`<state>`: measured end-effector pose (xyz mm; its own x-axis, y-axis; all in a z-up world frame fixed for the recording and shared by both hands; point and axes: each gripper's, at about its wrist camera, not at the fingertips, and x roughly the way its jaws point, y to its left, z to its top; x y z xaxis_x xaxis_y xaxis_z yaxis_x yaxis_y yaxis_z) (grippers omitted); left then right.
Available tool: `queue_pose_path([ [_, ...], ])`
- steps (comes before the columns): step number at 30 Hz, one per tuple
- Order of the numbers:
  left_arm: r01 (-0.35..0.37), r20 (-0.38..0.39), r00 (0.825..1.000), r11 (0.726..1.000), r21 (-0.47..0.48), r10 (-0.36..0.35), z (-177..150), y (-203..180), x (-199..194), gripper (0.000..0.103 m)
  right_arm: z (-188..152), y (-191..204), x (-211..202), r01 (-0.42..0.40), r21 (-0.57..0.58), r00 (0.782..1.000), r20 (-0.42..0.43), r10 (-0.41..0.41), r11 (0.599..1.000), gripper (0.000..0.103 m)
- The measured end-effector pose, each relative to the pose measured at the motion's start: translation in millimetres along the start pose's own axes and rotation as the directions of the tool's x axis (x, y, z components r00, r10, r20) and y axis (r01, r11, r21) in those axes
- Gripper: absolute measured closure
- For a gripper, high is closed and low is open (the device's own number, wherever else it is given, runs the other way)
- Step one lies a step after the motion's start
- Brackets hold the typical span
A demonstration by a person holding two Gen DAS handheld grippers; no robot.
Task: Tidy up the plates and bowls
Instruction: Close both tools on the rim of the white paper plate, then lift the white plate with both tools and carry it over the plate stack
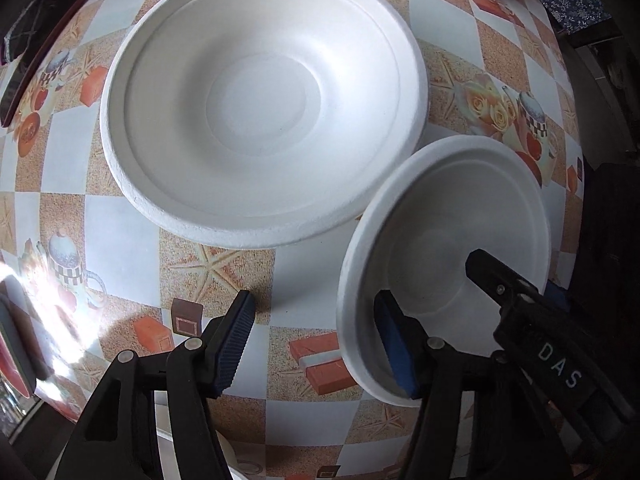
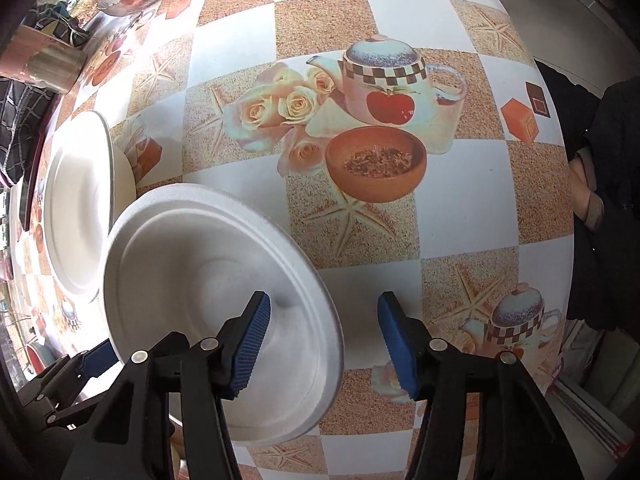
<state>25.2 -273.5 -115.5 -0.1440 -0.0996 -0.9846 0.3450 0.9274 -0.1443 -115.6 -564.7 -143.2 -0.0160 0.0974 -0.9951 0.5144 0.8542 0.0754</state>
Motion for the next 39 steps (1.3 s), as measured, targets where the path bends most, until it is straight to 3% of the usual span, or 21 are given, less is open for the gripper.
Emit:
queue_pose_path([
  [3,0.011,0.019,1.0,0.999,0.051,-0.012,2.3,-12.6,-1.7,0.063,-0.7,6.4,-0.9,-0.002,-0.042,1.0,0.006,0.002,0.999,0.071],
  [4,0.022,0.016,1.0,0.997,0.071,-0.024,5.0,-19.7,-2.9,0.075,-1.1,8.5,-0.5,-0.014,-0.053,1.0,-0.001,0.014,0.998,0.075],
  [5,0.024,0.012,1.0,0.995,0.092,-0.025,6.6,-25.4,-2.8,0.081,-1.6,10.1,-0.1,-0.013,-0.061,1.0,-0.005,0.013,0.998,0.075],
  [11,-0.009,0.002,1.0,0.978,0.209,0.009,-9.4,-48.1,2.4,0.081,-26.2,3.3,7.2,-0.043,-0.008,0.998,-0.052,0.042,0.999,0.078],
  [19,-0.036,-0.007,0.999,0.913,0.407,0.043,-54.7,-73.0,12.0,0.081,-90.2,-0.9,16.8,-0.049,0.098,0.992,-0.107,0.06,0.994,0.078],
  [23,-0.041,0.0,0.999,0.886,0.462,0.046,-66.0,-81.7,9.3,0.081,-95.5,-3.0,17.8,-0.056,0.138,0.99,-0.121,0.073,0.989,0.078],
  [30,-0.071,0.09,0.996,0.852,0.519,0.028,-86.4,-77.6,-30.7,0.081,-105.6,-6.0,-14.3,-0.069,0.16,0.995,-0.064,0.08,0.985,0.078],
  [39,-0.109,0.181,0.984,0.823,0.557,0.008,-92.9,-64.1,-75.5,0.081,-93.2,7.5,-52.7,-0.09,0.135,0.996,-0.014,0.093,0.987,0.078],
])
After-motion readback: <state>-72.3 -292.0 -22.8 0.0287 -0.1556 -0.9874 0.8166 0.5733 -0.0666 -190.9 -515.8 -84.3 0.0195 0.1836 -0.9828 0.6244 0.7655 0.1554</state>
